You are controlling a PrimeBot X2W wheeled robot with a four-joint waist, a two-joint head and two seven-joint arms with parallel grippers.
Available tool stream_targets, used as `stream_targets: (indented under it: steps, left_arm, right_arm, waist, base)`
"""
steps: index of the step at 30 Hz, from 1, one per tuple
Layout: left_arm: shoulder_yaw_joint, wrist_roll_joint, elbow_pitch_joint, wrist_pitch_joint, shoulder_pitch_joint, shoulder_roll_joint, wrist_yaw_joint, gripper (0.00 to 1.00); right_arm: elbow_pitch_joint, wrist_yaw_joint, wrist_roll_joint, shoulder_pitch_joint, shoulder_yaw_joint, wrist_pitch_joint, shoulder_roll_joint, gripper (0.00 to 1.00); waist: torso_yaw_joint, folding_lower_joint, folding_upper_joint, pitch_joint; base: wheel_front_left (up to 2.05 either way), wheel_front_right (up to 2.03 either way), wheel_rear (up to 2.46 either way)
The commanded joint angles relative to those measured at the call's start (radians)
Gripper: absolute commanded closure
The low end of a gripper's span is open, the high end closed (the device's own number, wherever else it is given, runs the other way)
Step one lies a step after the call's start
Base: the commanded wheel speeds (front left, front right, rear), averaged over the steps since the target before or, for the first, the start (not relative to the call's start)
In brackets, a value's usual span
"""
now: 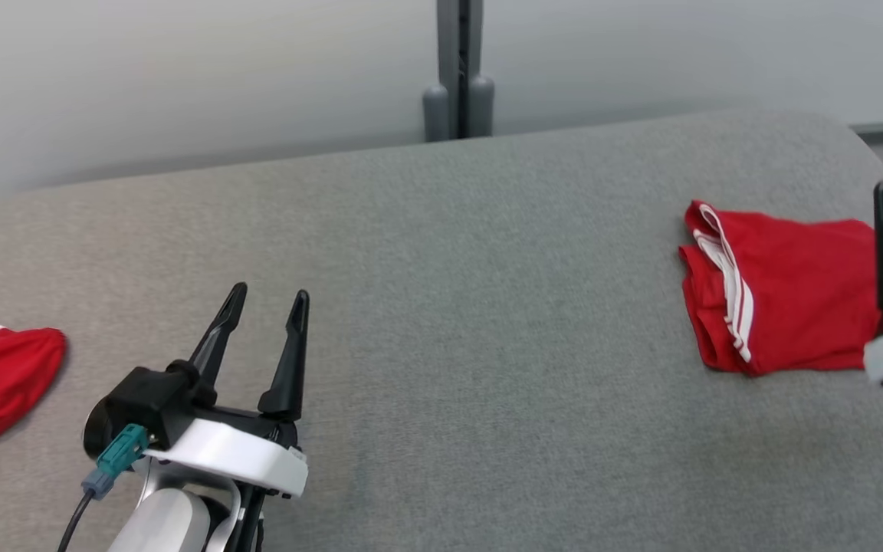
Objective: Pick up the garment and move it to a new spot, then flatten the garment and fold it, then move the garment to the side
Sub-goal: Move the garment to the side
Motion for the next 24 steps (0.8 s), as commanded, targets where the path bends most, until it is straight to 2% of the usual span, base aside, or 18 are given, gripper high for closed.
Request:
stream_targets:
  steps: [1,10,18,24]
  left_arm:
    - [0.008,-0.005,0.002,-0.005,0.018,0.007,0.011,0.0]
    - [0.036,-0.025,0.008,-0.011,0.088,0.015,0.051,0.0]
    - [0.067,-0.033,0.075,-0.039,0.165,0.009,0.065,0.0]
    - [0.092,-0.035,0.107,-0.05,0.2,-0.011,0.051,0.0]
  right_arm:
    - [-0.029,0.0,0.009,0.045,-0.006,0.01,0.008,0.0]
    - [-0.229,0.0,0.048,0.303,-0.007,0.048,0.082,0.0]
    - [-0.28,0.0,0.053,0.456,0.029,-0.014,0.123,0.0]
    - [-0.278,0.0,0.055,0.506,0.064,-0.056,0.132,0.0]
  waist:
    - [0.051,0.0,-0.0001,-0.06]
    - [0.106,0.0,-0.0001,-0.107]
    - [0.131,0.0,-0.0001,-0.134]
    - [0.144,0.0,-0.0001,-0.143]
  base:
    - [0.0,0.0,0.0]
    - [0.0,0.0,0.0]
    - [0.0,0.0,0.0]
    - [0.0,0.0,0.0]
